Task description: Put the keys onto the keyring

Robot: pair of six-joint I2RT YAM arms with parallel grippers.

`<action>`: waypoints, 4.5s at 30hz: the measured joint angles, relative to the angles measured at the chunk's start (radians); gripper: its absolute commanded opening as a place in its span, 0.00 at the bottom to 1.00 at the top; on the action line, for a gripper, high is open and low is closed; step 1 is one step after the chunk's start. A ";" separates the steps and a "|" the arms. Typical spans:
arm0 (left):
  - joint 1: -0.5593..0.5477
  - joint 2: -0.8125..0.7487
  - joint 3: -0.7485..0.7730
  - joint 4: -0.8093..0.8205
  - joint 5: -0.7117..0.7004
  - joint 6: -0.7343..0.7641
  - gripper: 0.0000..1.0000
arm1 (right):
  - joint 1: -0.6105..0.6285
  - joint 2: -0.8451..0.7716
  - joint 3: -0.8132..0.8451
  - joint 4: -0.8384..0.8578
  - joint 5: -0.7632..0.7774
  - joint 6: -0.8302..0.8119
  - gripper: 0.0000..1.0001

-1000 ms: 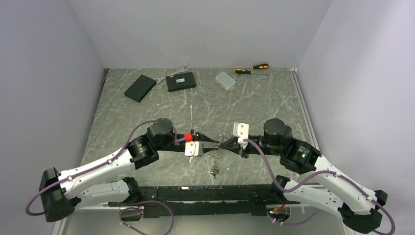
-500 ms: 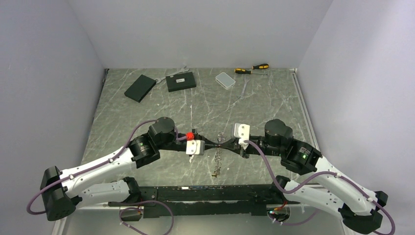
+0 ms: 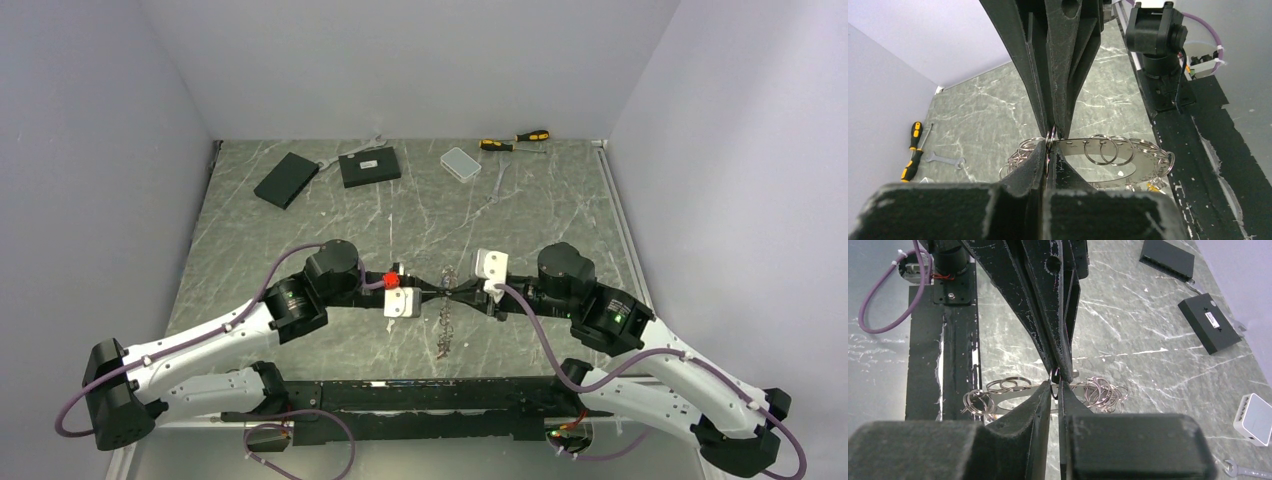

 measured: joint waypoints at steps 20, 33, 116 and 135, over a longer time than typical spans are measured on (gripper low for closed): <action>0.001 0.027 0.027 -0.131 -0.128 0.114 0.00 | 0.000 -0.030 -0.030 0.034 0.054 0.101 0.46; 0.001 0.139 0.140 -0.264 -0.361 0.167 0.00 | 0.000 -0.021 -0.137 0.180 0.390 0.449 0.53; 0.001 0.183 0.291 -0.451 -0.309 0.095 0.00 | 0.003 -0.032 -0.220 0.341 0.222 -0.013 0.33; 0.001 0.135 0.274 -0.444 -0.280 0.114 0.00 | 0.003 0.047 -0.200 0.404 0.224 -0.046 0.25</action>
